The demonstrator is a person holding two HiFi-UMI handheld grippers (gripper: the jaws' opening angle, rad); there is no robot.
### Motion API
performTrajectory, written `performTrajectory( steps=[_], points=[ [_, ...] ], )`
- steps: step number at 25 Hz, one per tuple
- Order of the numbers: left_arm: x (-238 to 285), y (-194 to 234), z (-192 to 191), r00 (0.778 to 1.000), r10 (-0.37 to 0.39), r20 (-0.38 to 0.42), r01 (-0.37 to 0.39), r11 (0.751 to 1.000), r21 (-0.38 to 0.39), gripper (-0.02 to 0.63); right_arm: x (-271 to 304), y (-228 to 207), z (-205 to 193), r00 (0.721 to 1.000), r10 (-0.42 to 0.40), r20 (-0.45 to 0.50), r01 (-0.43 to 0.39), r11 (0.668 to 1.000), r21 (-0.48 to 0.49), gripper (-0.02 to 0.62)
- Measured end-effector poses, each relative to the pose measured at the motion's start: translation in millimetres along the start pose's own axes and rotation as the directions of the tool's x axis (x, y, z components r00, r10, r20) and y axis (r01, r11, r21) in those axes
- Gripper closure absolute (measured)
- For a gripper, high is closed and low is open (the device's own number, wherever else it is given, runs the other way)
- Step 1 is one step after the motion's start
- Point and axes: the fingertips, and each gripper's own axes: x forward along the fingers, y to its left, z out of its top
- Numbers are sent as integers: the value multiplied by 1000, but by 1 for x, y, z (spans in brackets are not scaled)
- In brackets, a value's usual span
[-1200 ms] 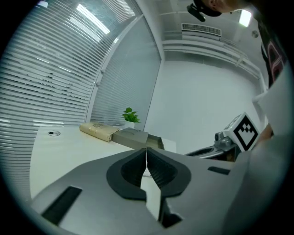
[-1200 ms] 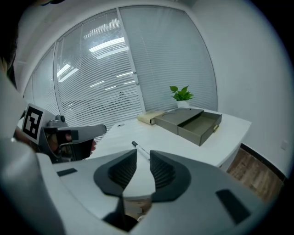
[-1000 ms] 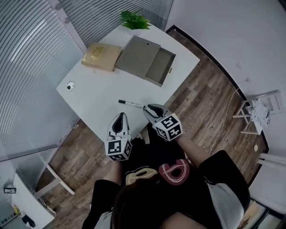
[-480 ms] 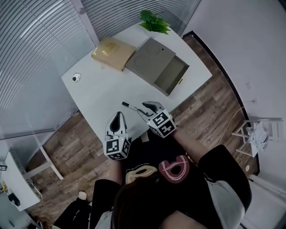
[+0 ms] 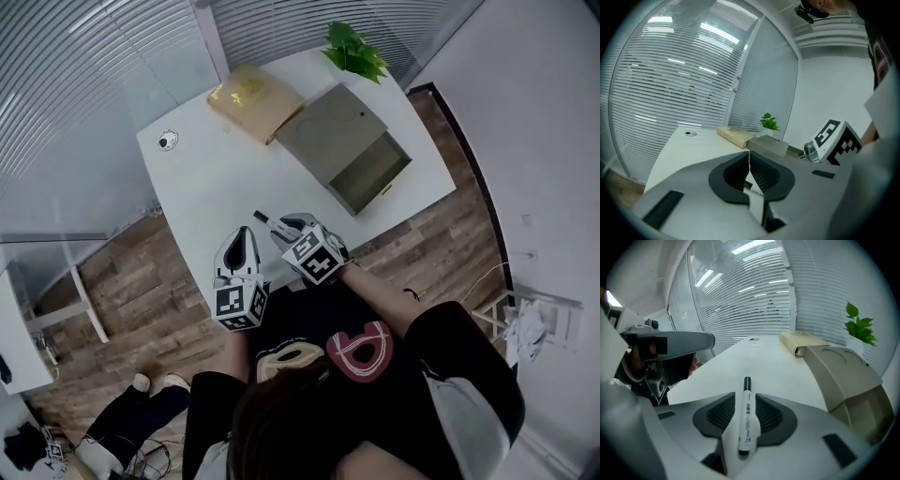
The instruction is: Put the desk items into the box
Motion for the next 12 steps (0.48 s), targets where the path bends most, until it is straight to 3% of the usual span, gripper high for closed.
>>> performTrajectory(
  steps=[12],
  points=[
    [-10, 12, -1, 990, 140, 10, -140, 990, -30, 588, 22, 4, -6, 996, 30, -84, -35, 998, -49, 459]
  ],
)
